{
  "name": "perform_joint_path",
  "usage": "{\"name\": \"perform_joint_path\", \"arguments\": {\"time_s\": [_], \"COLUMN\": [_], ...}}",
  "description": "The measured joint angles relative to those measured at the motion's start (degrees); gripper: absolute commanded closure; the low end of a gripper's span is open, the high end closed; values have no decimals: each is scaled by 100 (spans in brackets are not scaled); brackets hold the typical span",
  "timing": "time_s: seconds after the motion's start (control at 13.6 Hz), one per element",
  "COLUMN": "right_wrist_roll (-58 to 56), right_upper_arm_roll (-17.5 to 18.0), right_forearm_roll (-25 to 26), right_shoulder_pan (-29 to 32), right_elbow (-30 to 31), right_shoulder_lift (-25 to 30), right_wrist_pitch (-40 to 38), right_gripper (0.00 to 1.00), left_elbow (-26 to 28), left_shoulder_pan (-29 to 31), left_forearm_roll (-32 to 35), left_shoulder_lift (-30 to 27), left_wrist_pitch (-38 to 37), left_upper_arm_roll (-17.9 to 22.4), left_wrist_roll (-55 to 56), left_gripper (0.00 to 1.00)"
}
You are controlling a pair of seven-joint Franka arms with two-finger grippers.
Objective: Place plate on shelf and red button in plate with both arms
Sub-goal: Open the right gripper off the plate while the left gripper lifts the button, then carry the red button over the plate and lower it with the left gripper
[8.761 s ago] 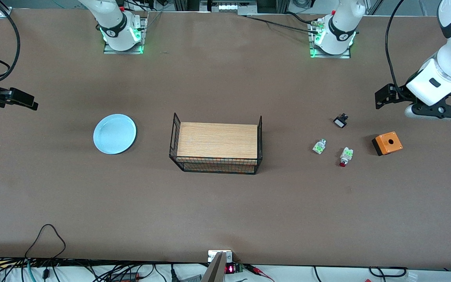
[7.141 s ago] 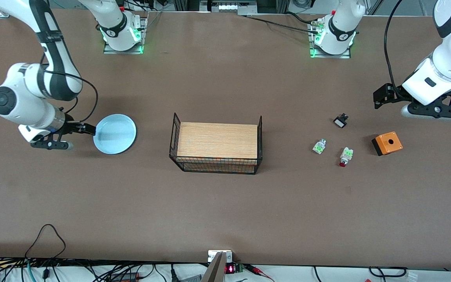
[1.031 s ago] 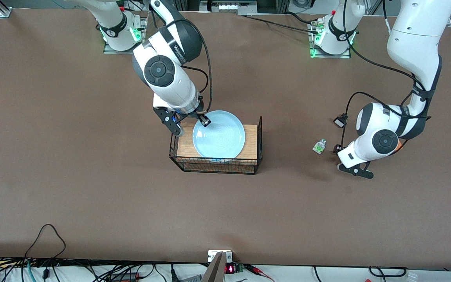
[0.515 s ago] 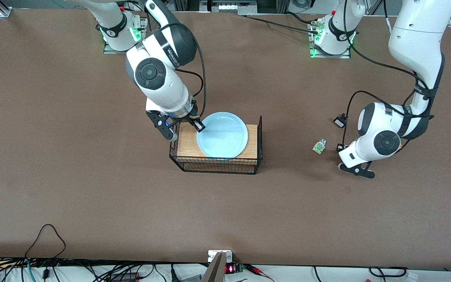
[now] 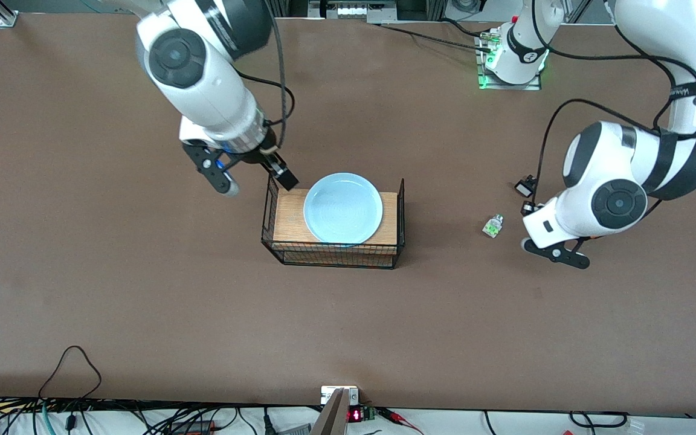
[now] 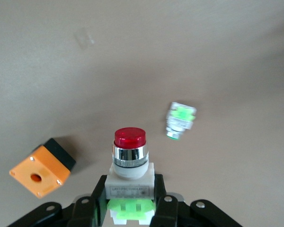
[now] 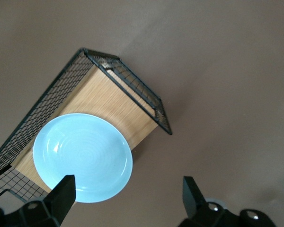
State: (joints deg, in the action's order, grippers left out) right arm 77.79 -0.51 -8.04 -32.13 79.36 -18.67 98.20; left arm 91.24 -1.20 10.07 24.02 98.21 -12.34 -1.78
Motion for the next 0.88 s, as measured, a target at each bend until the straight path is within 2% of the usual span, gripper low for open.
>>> {"name": "perform_joint_path", "arguments": {"time_s": [0.22,0.37,0.52,0.66,0.88], "right_wrist_roll": [-1382,-2500,-3659,-4853,-6489], "right_upper_arm_roll": [-613,-1112,-1501,-1672,-1707], "right_forearm_roll": [19,108,424,595,609], "right_shoulder_pan": [12,36,89,411,1282], "right_elbow": [-528,-611,-617,-618,-557], "right_shoulder_lift": [147,271,380,426,414], "right_wrist_pitch": [-960,-1257,-1407,-1431,-1438], "right_gripper": [0,0,0,0,0], "left_elbow": [-537,-908,-1160,-1432,-1780], "left_shoulder_pan": [-21,-47,-104,-400,-1189], "left_forearm_roll": [-182,-479,-844,-940,-943], "left_shoulder_lift": [-9,-10,-11,70,432], "left_wrist_pitch": [-615,-747,-784,-712,-118], "left_upper_arm_roll": [-675,-1135,-1506,-1745,-1755], "left_wrist_roll": [888,1615,2482,2985,3517], "left_gripper": [90,90,91,91,91]}}
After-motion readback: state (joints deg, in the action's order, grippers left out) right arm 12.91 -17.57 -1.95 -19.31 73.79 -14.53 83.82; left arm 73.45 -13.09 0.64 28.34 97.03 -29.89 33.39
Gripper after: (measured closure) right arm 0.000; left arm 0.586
